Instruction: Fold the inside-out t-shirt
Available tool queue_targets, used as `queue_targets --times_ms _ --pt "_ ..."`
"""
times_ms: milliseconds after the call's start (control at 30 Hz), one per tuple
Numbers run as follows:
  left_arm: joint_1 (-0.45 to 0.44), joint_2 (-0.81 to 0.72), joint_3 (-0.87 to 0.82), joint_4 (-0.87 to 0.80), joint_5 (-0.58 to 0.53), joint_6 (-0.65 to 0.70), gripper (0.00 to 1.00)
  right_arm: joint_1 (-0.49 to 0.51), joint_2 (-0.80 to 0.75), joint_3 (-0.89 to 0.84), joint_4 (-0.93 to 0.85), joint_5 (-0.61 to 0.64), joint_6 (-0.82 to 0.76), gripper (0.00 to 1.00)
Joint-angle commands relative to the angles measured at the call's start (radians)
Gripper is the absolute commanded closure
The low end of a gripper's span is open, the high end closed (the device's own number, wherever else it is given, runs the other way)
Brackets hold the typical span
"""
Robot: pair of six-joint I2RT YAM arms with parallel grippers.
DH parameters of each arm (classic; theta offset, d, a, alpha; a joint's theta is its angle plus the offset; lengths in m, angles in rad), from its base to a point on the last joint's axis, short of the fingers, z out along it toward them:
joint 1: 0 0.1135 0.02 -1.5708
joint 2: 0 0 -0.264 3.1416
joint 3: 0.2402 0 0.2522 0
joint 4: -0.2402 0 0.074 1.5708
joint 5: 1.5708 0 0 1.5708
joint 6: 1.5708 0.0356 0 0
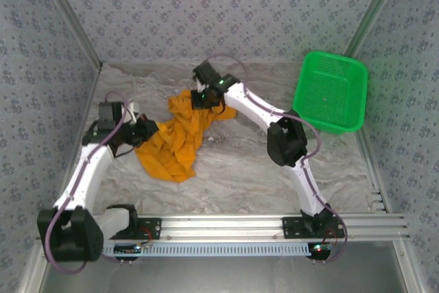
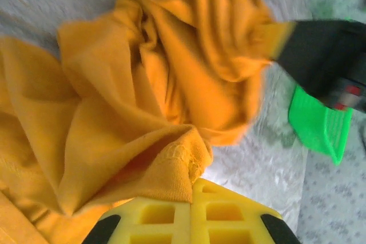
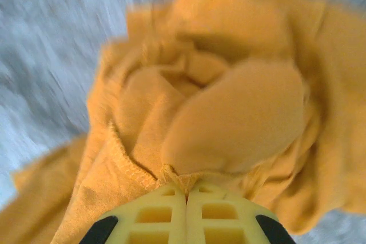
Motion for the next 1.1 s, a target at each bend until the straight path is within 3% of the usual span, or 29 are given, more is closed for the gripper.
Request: queue_targets --times_ms 0,67,167,267,333,433,567,633,767,900,933,1067 --pt "0.03 0.127 0.303 -0.03 0.001 0.101 1.0 -0.079 -0.073 0.247 -0.057 -0.009 -0.031 1.0" --pt "0.035 0.178 0.47 -0.058 -0.057 0.14 1.0 -0.109 -0.108 0.323 -0.075 0.001 -0.043 1.0" --pt "0.071 0.235 0.728 -0.099 -0.077 0.172 1.0 -0.137 -0.246 0.265 -0.06 0.048 -0.084 1.0" --pt "0.074 0.271 0.966 -0.197 -0.092 0.231 1.0 -0.137 -0.486 -0.022 0.043 0.094 -0.122 1.0" --pt "0.073 0.249 0.974 -0.19 -0.087 0.236 1.0 -0.128 -0.662 -0.297 0.16 0.148 -0.109 1.0" --pt "0.066 0.16 0.756 -0.108 -0.055 0.206 1.0 -0.121 -0.92 -0.745 0.283 0.246 -0.023 0.98" --pt "0.024 0.031 0.277 0.075 -0.05 0.158 1.0 -0.075 -1.125 -1.301 0.371 0.283 0.153 0.58" --pt "-0.003 0.009 0.068 0.148 -0.044 0.124 1.0 -0.06 -1.15 -1.454 0.346 0.268 0.213 0.48" --pt "-0.047 0.019 -0.203 0.286 -0.044 0.07 1.0 -0.046 -1.214 -1.519 0.22 0.273 0.219 0.4" --pt "-0.052 0.068 -0.219 0.246 -0.065 0.09 0.97 -0.042 -1.167 -1.372 0.137 0.234 0.083 0.34" --pt "-0.051 0.076 -0.208 0.231 -0.084 0.087 0.93 -0.04 -1.132 -1.34 0.138 0.22 0.058 0.34" --pt "-0.052 0.087 -0.177 0.205 -0.11 0.075 0.59 -0.015 -0.921 -1.166 0.198 0.157 -0.011 0.34"
